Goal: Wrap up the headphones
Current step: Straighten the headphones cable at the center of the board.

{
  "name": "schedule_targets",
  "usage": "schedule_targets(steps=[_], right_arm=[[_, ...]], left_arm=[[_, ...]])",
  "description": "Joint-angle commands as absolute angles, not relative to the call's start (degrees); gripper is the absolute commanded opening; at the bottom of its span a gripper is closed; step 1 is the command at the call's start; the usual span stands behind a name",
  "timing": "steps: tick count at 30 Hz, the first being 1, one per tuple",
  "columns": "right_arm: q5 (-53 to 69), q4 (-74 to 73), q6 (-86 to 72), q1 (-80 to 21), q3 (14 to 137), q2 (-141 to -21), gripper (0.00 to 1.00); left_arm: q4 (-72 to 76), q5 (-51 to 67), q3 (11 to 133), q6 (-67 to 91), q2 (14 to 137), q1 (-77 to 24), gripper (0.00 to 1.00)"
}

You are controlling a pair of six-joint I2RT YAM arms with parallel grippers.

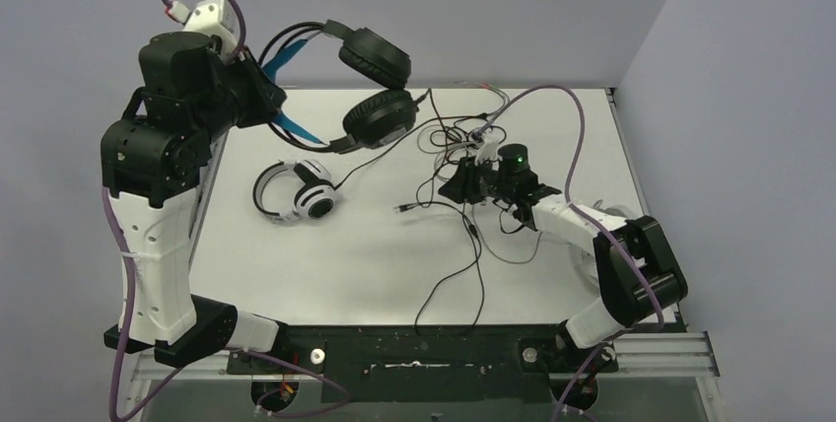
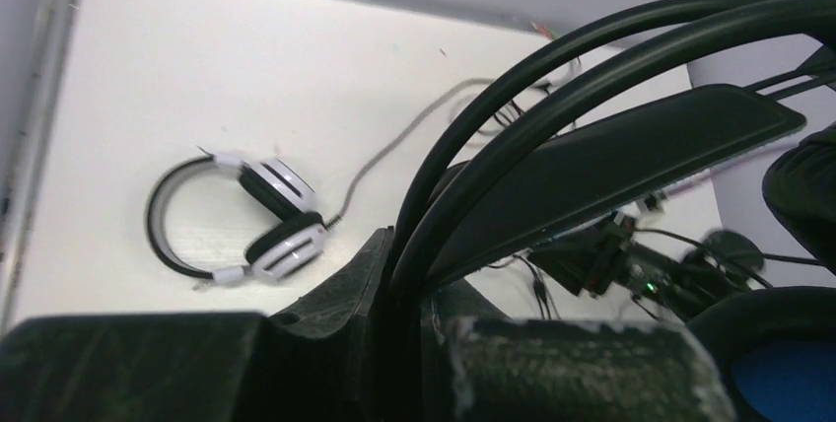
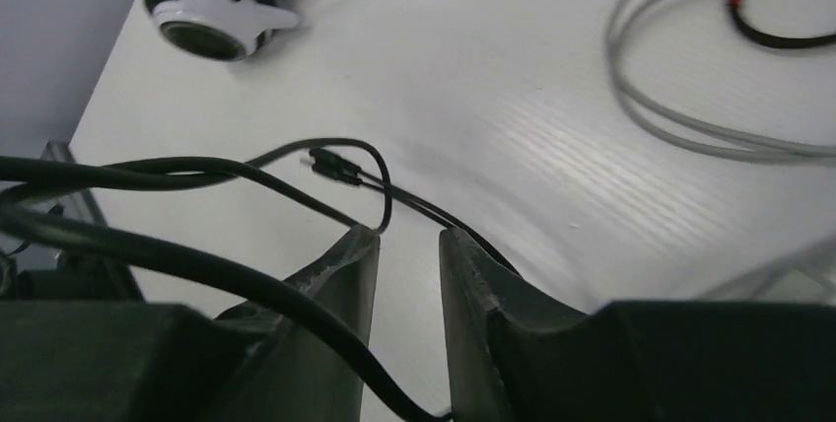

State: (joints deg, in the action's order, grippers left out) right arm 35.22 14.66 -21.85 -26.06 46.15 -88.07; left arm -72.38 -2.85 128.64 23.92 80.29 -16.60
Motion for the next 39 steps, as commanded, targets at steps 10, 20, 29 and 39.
schedule_targets(steps=[10, 20, 29, 39], right_arm=[[26.18, -22.32, -14.08, -16.68, 60.55, -76.55, 0.03], [30.18, -36.31, -15.44, -26.09, 96.85, -78.66, 0.00], [20.22, -38.91, -15.71, -11.35, 83.14, -70.64, 0.00], [10.03, -40.00, -17.87, -4.97, 62.22, -67.95, 0.00]], left_arm=[[-56.60, -33.84, 142.85, 16.23, 78.08, -9.49, 0.00], [-58.73, -34.80, 136.60, 13.95, 77.40, -9.49, 0.00], [-55.82, -45.12, 130.05, 6.98, 77.88, -4.91, 0.00], [-65.94, -29.30, 138.55, 17.44, 82.41, 8.85, 0.00]])
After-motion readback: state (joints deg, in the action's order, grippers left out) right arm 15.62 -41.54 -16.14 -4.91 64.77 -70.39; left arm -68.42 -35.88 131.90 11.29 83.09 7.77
